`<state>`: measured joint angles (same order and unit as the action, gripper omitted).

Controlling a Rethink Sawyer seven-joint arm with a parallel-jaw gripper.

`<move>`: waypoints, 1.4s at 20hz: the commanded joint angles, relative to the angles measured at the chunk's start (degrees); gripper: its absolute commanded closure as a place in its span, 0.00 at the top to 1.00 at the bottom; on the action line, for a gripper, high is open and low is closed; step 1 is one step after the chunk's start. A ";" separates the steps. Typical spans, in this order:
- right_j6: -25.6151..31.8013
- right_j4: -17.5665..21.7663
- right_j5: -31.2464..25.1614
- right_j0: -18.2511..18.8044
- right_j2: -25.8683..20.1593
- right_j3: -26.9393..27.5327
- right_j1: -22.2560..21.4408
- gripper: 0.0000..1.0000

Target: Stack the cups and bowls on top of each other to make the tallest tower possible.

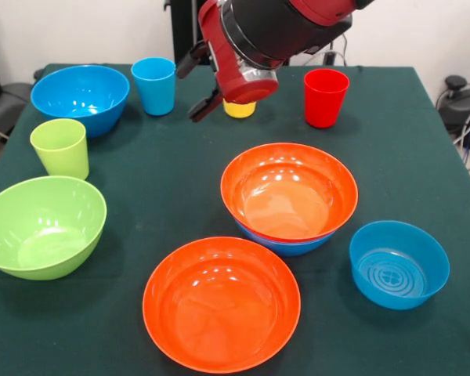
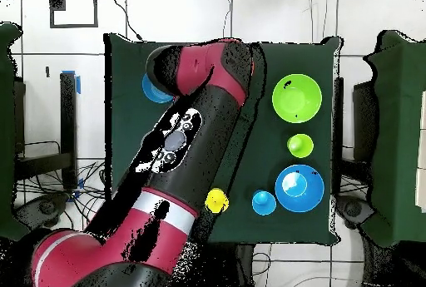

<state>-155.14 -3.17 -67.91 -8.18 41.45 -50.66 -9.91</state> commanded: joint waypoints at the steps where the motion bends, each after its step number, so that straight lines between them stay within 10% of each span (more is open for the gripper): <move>1: 14.28 4.21 1.01 1.55 -9.14 0.61 0.28 1.00; 15: 25.47 8.47 20.01 5.67 -17.29 -4.70 -3.57 1.00; 28: 43.64 10.13 21.27 13.19 -28.45 -14.30 -14.58 1.00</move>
<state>-132.54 2.08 -46.80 2.61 24.54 -56.55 -19.25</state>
